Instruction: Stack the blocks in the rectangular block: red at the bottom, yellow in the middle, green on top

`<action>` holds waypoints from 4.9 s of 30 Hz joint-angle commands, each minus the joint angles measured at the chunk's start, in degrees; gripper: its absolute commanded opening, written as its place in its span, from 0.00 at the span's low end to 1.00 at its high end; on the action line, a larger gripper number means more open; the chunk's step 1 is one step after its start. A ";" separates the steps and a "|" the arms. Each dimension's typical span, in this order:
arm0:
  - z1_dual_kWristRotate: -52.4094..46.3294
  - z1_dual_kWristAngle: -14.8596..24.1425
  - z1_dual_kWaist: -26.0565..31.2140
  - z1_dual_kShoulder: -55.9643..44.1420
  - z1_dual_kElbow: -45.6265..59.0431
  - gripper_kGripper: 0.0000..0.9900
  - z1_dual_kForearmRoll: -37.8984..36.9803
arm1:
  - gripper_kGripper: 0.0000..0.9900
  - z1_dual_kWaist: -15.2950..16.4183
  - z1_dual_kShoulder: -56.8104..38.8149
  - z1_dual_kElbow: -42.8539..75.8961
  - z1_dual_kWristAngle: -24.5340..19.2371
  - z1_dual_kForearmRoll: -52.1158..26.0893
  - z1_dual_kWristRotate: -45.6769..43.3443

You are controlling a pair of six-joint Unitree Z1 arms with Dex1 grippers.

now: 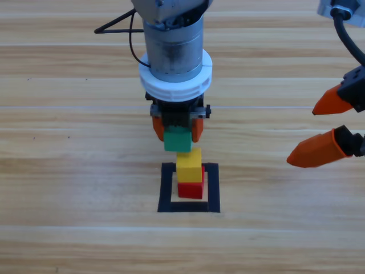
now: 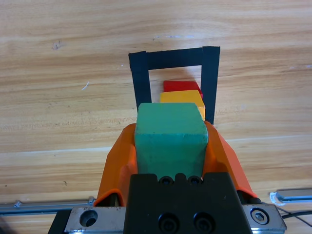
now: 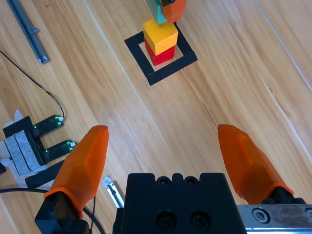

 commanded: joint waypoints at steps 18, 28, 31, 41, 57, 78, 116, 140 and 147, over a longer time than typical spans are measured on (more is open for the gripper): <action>-2.62 0.73 -2.72 3.89 -1.46 0.00 0.08 | 1.00 -1.33 4.30 1.11 0.71 0.97 -0.91; -2.62 0.82 -2.72 4.16 -1.73 0.00 0.08 | 1.00 -1.33 4.57 1.03 0.71 0.97 -0.91; -2.70 0.90 -2.72 4.16 -1.73 0.00 0.08 | 1.00 -1.33 4.74 1.03 0.71 0.97 -0.91; -2.62 0.90 -2.72 4.42 -1.73 0.00 0.08 | 1.00 -1.33 5.18 0.85 0.71 1.06 -1.00; -2.97 0.99 -2.90 4.42 -1.20 0.00 0.08 | 1.00 -1.33 5.27 0.85 0.71 1.15 -1.09; -3.41 1.17 -3.34 4.42 -0.76 0.00 0.00 | 1.00 -1.33 5.71 0.67 0.71 1.32 -1.09; -3.58 1.70 -3.69 5.74 -0.85 0.58 -0.62 | 1.00 -1.33 6.41 0.32 0.71 1.85 -1.09; -1.56 6.44 -3.95 -19.05 3.37 1.00 -0.35 | 1.00 -1.33 5.45 -0.12 0.63 2.20 -1.17; 10.04 8.11 -4.83 -39.44 37.30 1.00 -24.88 | 1.00 -1.33 5.36 -0.21 0.63 2.20 -1.09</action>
